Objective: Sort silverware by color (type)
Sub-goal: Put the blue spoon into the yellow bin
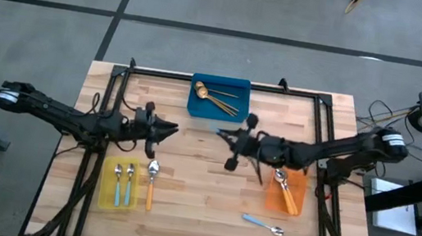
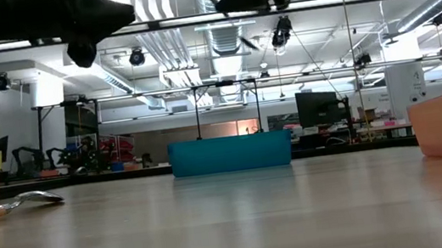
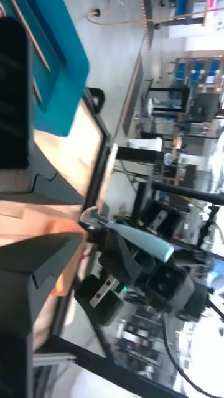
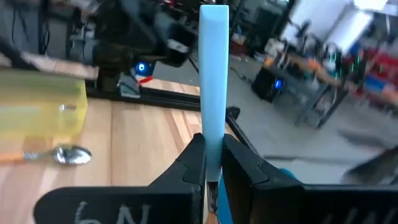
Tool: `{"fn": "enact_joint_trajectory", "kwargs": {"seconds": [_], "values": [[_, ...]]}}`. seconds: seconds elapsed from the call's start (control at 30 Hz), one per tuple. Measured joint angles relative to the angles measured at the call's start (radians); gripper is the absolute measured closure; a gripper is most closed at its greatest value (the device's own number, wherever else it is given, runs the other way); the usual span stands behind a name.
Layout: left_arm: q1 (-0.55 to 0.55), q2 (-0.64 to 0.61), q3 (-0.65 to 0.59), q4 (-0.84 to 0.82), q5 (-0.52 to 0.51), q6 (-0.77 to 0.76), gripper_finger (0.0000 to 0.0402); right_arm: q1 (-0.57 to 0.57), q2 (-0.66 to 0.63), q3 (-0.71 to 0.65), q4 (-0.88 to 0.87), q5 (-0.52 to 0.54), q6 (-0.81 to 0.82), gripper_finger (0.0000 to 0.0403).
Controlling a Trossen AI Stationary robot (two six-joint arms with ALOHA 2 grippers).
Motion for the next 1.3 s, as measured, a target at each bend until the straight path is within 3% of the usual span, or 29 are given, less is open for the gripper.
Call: {"fn": "enact_joint_trajectory", "kwargs": {"seconds": [0.1,0.23,0.47,0.77,1.03,1.3], "values": [[-0.002,0.001,0.0,-0.057,0.0,0.001,0.0306,0.008,0.082,0.013,0.087,0.002,-0.13,0.038],[-0.005,0.008,0.0,-0.169,0.0,-0.001,0.0254,0.008,0.192,0.096,0.075,0.04,-0.246,0.038],[-0.005,0.014,0.0,-0.29,0.0,-0.047,0.0198,0.014,0.387,0.314,-0.082,0.272,-0.543,0.038],[-0.005,-0.007,0.0,-0.554,0.0,-0.225,0.0189,0.012,0.551,0.524,-0.365,0.442,-0.877,0.038],[-0.004,0.014,0.0,-0.473,-0.015,-0.21,0.0189,0.019,0.662,0.629,-0.368,0.488,-1.153,0.0381],[-0.002,0.114,0.0,-0.417,-0.087,-0.194,0.0189,0.035,0.689,0.692,-0.362,0.461,-1.273,0.0381]]}}
